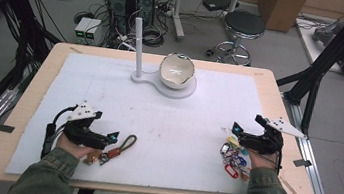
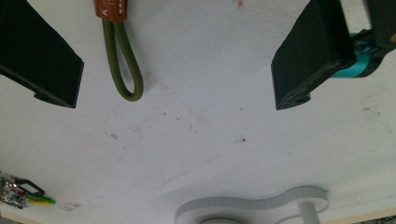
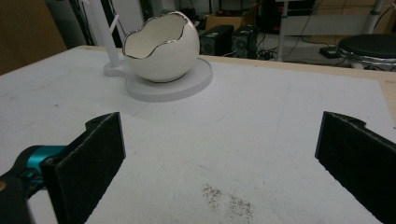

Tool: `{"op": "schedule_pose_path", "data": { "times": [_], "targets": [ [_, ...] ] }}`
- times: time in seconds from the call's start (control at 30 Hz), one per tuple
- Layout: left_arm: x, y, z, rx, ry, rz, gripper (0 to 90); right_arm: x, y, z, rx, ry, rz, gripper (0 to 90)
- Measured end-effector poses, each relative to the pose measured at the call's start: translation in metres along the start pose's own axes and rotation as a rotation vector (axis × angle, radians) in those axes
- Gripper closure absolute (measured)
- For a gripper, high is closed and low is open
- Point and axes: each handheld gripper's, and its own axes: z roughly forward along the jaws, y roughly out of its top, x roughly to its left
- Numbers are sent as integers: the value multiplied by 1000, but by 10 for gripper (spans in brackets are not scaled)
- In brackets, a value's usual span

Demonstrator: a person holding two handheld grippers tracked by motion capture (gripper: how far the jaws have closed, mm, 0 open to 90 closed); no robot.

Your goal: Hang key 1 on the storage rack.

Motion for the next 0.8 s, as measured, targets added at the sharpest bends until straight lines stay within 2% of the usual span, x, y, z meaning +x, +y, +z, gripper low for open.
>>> {"op": "schedule_pose_path", "data": {
  "times": [0.8],
  "targets": [
    [-20,-2,6,118,-92,53,29,-1,0,0,-1,0,-5,8]
  ]
}}
